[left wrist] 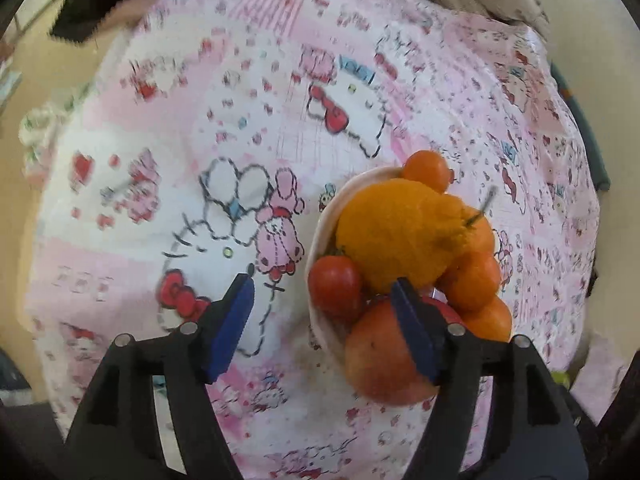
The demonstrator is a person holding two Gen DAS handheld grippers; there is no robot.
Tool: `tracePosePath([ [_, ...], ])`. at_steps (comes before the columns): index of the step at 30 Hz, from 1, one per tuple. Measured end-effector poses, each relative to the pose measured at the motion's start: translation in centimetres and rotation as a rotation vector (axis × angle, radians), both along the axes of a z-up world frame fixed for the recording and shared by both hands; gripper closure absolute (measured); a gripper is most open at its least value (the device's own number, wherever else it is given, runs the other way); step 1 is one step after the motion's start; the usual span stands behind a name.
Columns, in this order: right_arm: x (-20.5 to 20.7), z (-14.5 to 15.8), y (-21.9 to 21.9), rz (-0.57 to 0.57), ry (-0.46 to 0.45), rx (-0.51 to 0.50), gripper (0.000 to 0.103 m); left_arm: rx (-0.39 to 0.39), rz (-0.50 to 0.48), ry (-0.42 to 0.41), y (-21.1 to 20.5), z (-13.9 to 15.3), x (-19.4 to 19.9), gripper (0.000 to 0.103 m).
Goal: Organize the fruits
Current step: 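Release the tomato with the left gripper while the right gripper sets the lime on the pile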
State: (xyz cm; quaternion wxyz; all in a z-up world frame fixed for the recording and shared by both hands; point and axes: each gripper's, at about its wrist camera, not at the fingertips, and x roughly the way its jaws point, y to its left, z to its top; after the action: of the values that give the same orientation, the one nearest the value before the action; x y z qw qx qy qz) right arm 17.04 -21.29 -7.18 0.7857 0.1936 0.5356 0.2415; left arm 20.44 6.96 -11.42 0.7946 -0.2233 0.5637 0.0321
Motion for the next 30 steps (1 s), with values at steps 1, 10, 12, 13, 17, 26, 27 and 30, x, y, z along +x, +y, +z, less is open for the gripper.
tracePosePath([
  [1, 0.2, 0.1, 0.1, 0.003, 0.0, 0.002, 0.068, 0.037, -0.02, -0.012, -0.4, 0.9, -0.4, 0.035],
  [10, 2.5, -0.1, 4.7, 0.096, -0.025, -0.076, 0.068, 0.186, -0.11, -0.099, -1.6, 7.1, -4.8, 0.035],
  [12, 3.1, -0.5, 6.2, 0.118, -0.027, -0.082, 0.068, 0.21, -0.105, -0.11, -1.4, 7.6, -5.8, 0.035],
  [13, 3.3, -0.6, 6.8, 0.125, -0.031, -0.087, 0.068, 0.211, -0.099, -0.113, -1.3, 7.6, -6.2, 0.035],
  [17, 4.4, -0.8, 9.5, 0.161, -0.08, -0.133, 0.068, 0.197, -0.077, -0.119, -0.7, 7.2, -6.7, 0.035],
  [26, 3.8, -1.3, 11.8, 0.188, -0.18, -0.317, 0.068, 0.161, -0.047, -0.122, 0.0, 7.0, -6.5, 0.035],
  [27, 3.4, -1.1, 11.4, 0.178, -0.187, -0.306, 0.068, 0.147, -0.042, -0.115, 0.2, 6.9, -6.4, 0.035],
  [30, 3.3, -1.7, 10.3, 0.152, -0.156, -0.316, 0.068, 0.12, -0.033, -0.109, 0.2, 6.8, -6.2, 0.035],
])
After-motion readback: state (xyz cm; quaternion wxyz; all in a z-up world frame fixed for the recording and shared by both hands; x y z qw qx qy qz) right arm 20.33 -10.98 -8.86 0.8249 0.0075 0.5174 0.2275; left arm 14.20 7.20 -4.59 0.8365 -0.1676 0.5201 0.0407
